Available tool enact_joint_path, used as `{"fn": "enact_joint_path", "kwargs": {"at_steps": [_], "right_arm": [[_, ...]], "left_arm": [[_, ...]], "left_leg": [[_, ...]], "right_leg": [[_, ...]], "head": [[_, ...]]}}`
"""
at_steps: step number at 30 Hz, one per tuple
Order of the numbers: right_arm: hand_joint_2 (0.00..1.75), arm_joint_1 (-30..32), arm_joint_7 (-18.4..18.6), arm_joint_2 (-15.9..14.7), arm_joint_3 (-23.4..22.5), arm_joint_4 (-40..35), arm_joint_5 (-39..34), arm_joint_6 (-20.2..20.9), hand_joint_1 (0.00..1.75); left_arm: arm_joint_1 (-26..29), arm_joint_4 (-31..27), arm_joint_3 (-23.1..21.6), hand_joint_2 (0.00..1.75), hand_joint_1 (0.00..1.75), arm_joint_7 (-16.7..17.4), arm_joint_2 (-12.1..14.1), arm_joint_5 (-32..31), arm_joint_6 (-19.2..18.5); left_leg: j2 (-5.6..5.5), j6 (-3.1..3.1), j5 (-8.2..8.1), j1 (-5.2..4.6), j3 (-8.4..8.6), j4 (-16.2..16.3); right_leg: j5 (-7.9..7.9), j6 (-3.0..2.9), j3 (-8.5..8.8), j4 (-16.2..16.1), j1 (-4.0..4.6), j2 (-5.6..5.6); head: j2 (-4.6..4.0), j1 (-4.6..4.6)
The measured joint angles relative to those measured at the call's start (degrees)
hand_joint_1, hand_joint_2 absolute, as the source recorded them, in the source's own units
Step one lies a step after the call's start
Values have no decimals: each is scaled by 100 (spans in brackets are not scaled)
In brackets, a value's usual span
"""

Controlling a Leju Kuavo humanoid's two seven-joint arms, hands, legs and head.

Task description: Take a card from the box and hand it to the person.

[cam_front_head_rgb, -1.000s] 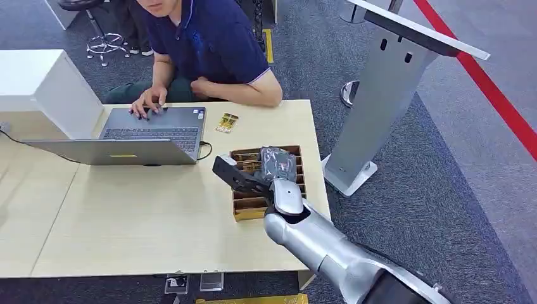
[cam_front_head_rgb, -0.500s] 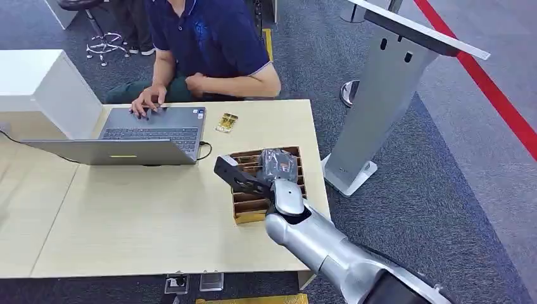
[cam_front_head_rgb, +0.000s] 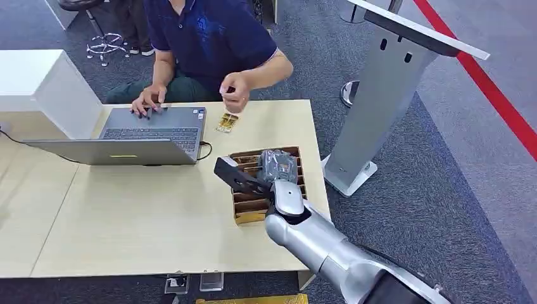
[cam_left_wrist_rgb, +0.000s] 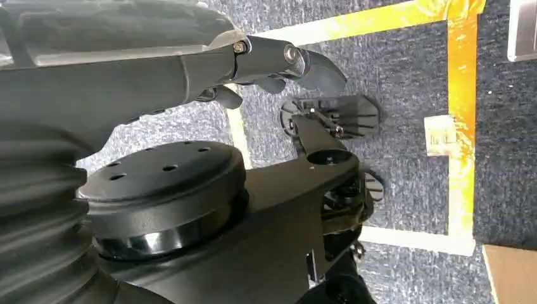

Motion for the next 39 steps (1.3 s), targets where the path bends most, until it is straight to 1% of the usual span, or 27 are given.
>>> {"fn": "enact_joint_path", "kwargs": {"at_steps": [5, 11, 20, 26, 30, 36, 39], "right_arm": [[175, 4, -61, -4, -2, 0, -2, -18, 169], [175, 18, -125, -13, -7, -74, -9, -192, 169], [175, 54, -264, -142, -92, -806, -286, -432, 169], [175, 6, -269, -317, -205, -1460, -295, -682, 169], [175, -16, -271, -402, -277, -1746, -236, -791, 169], [175, -108, -289, -512, -328, -1937, -166, -868, 169], [175, -207, -400, -560, -337, -1915, -111, -1030, 169]], "left_arm": [[-1, 0, -15, 175, 0, 39, 7, -18, 20], [-1, 0, -15, 175, 0, -35, 9, 63, 0], [29, 0, -15, 175, 0, -92, 50, 148, -17], [65, 0, -15, 175, 0, -129, 68, 175, -24], [66, 0, -15, 175, 0, -144, 68, 175, -26], [62, 0, -15, 175, 0, -142, 68, 175, -35], [59, 0, -15, 175, 0, -140, 68, 170, -46]], "left_leg": [[0, 0, 0, 0, 0, 0], [0, 0, 0, 0, -1, 0], [0, 0, 0, 0, -3, 0], [0, 0, 0, 0, -1, 0], [0, 0, 0, 0, -2, 0], [0, 0, 0, 0, -2, 0], [0, 0, 0, 0, -3, 0]], "right_leg": [[0, 0, 0, 0, 0, 0], [0, 0, -1, 0, 0, 0], [0, 0, -2, 0, 0, 0], [0, 0, -2, 0, 0, 0], [0, 0, -2, 0, 0, 0], [0, 0, -2, 0, 0, 0], [0, 0, -2, 0, 0, 0]], "head": [[0, 0], [0, 0], [0, 0], [0, 0], [0, -2], [0, -7], [0, -4]]}}
